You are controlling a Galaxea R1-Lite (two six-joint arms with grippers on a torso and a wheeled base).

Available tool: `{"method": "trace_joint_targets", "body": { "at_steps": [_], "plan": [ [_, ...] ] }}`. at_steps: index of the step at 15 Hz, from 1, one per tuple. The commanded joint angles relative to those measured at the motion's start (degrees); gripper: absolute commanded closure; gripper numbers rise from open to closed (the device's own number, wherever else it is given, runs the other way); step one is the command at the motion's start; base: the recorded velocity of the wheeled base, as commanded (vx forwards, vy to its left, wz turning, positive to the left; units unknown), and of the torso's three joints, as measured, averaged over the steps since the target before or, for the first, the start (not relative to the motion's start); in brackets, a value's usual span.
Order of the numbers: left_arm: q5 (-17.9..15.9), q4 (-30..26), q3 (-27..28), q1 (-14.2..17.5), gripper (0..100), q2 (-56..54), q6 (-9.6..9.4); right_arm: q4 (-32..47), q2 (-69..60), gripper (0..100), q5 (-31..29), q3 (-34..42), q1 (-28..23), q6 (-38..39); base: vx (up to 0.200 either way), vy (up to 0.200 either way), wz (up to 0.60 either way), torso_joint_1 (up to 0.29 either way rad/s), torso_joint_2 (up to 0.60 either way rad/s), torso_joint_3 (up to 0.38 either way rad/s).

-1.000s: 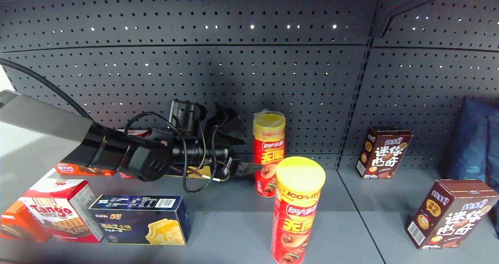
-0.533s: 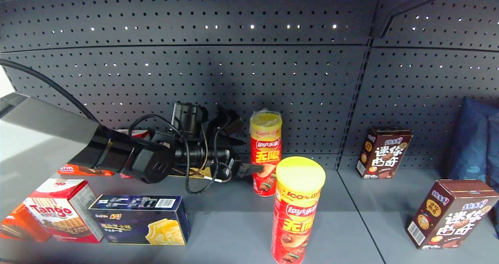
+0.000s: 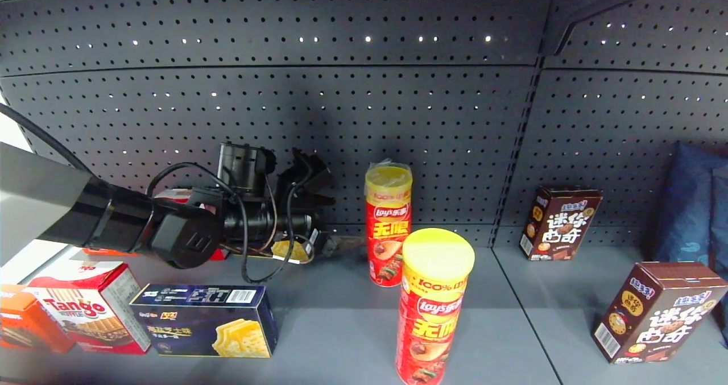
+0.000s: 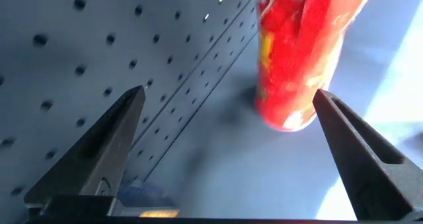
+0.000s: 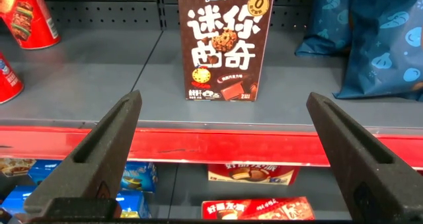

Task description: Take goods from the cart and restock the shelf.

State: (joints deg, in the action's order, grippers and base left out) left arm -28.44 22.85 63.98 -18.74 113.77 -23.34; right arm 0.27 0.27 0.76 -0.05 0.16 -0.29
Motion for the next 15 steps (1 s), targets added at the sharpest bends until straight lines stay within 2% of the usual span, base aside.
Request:
{"method": "trace_joint_targets", "body": {
  "at_steps": [1,4,6,15],
  "plan": [
    [1.28,0.09,-0.52,0.10,0,-0.57,-0.39,0.00,0.08,0,0.04,-0.04,0.02,-0.06,0.000,0.000,0.00,0.000,0.00,0.000],
    [4.89,0.18,0.10,-0.95,0,0.66,-0.47,0.00,0.08,0,0.04,-0.04,0.02,-0.06,0.000,0.000,0.00,0.000,0.00,0.000],
    [6.03,0.18,0.62,-1.83,0,1.54,-0.47,0.00,0.08,0,0.04,-0.04,0.02,-0.06,0.000,0.000,0.00,0.000,0.00,0.000],
    [6.82,0.27,3.00,-4.29,0,4.09,-0.47,0.00,0.08,0,0.04,-0.04,0.02,-0.06,0.000,0.000,0.00,0.000,0.00,0.000]
  ]
}}
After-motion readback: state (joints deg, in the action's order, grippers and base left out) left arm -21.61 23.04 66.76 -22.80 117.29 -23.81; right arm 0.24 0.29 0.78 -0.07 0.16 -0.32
